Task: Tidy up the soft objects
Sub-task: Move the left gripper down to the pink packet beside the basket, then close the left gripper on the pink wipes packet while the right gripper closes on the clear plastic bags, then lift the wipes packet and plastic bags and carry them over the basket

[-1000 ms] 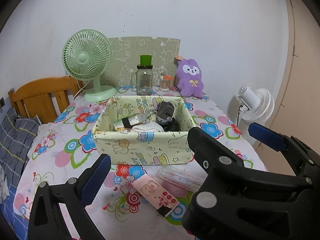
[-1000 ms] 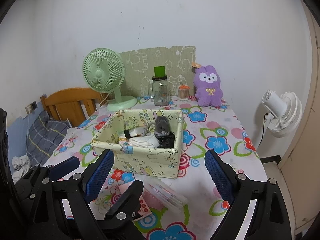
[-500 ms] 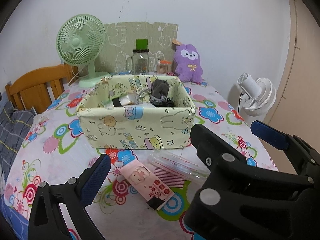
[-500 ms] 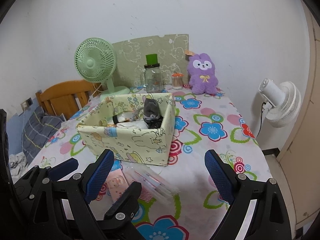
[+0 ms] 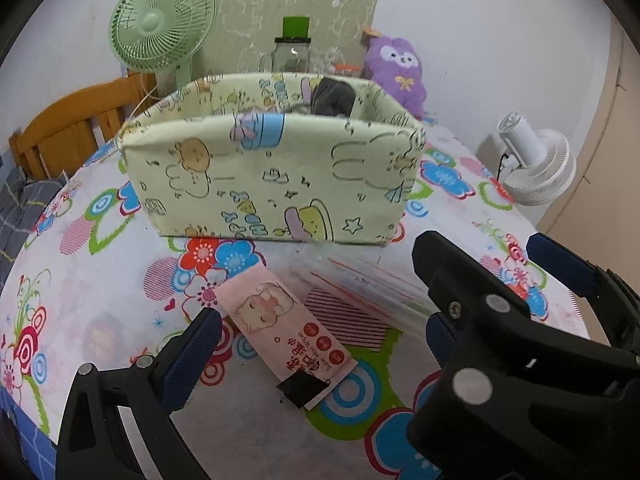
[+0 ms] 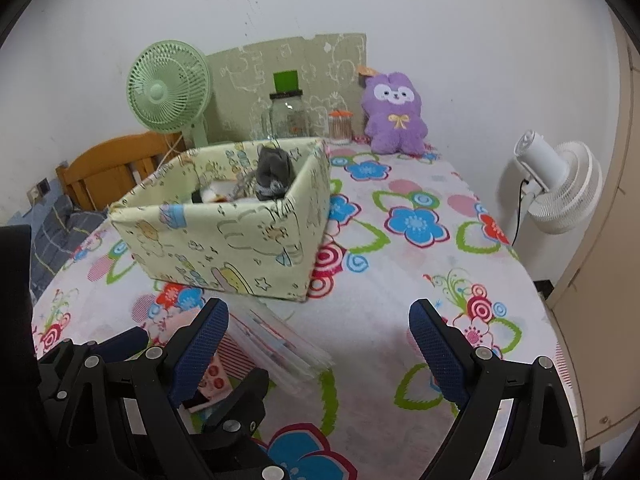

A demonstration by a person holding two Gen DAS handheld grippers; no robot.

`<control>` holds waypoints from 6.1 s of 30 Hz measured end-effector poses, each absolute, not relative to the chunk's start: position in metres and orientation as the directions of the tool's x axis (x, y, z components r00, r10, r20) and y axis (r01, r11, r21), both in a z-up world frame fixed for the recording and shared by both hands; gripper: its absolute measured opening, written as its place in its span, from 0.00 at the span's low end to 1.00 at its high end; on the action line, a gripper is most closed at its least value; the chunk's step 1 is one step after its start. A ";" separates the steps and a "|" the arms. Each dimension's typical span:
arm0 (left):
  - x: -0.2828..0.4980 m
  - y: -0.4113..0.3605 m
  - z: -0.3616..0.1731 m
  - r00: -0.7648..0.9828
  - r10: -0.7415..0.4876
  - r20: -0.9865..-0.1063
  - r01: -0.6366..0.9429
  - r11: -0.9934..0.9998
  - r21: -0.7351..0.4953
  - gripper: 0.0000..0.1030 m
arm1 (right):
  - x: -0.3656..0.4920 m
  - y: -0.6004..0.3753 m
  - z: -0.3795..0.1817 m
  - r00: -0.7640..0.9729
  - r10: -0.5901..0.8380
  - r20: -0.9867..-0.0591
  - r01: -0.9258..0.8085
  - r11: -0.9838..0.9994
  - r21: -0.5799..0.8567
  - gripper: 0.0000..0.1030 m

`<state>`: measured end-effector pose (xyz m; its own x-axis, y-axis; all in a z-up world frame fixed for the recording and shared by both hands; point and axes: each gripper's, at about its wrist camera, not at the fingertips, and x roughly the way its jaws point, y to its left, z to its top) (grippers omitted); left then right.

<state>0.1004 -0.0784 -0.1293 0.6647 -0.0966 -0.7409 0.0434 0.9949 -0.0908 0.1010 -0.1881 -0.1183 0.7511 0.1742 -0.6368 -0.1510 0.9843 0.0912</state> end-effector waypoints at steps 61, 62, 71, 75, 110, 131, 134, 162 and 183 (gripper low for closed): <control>0.109 -0.034 -0.148 0.656 -0.071 -0.752 0.069 0.997 -0.034 0.39 | 0.129 -0.124 -0.161 0.586 0.274 -0.763 -0.253 0.956 0.149 0.41; 0.109 -0.034 -0.148 0.655 -0.072 -0.752 0.068 0.997 -0.036 0.38 | 0.129 -0.124 -0.161 0.586 0.274 -0.763 -0.253 0.956 0.149 0.39; 0.100 -0.032 -0.145 0.653 -0.088 -0.752 0.081 0.996 -0.046 0.38 | 0.118 -0.125 -0.157 0.584 0.271 -0.765 -0.236 0.959 0.159 0.23; 0.097 -0.032 -0.141 0.656 -0.097 -0.748 0.090 0.995 -0.051 0.38 | 0.113 -0.127 -0.154 0.585 0.276 -0.763 -0.226 0.959 0.173 0.20; 0.068 -0.042 -0.047 0.767 -0.121 -0.630 0.129 0.991 -0.033 0.38 | 0.079 -0.143 -0.059 0.718 0.265 -0.643 -0.181 0.964 0.195 0.19; 0.073 -0.034 -0.006 0.814 -0.126 -0.567 0.133 0.991 -0.030 0.38 | 0.084 -0.139 -0.011 0.765 0.265 -0.587 -0.183 0.963 0.197 0.19; 0.079 -0.032 -0.004 0.818 -0.126 -0.562 0.130 0.991 -0.033 0.38 | 0.090 -0.137 -0.008 0.769 0.265 -0.582 -0.185 0.963 0.195 0.19; 0.148 -0.023 0.002 0.832 -0.106 -0.545 0.104 0.994 -0.034 0.38 | 0.165 -0.128 -0.006 0.781 0.275 -0.561 -0.186 0.960 0.211 0.19; 0.207 -0.016 -0.024 0.810 -0.113 -0.576 0.113 0.993 -0.037 0.38 | 0.224 -0.121 -0.035 0.753 0.288 -0.591 -0.176 0.955 0.241 0.19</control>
<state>0.2067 -0.0158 -0.0238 0.8098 -0.1132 -0.5757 0.1126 0.9930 -0.0368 0.2240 -0.1208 -0.0350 0.7534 0.2879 -0.5911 -0.1759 0.9545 0.2408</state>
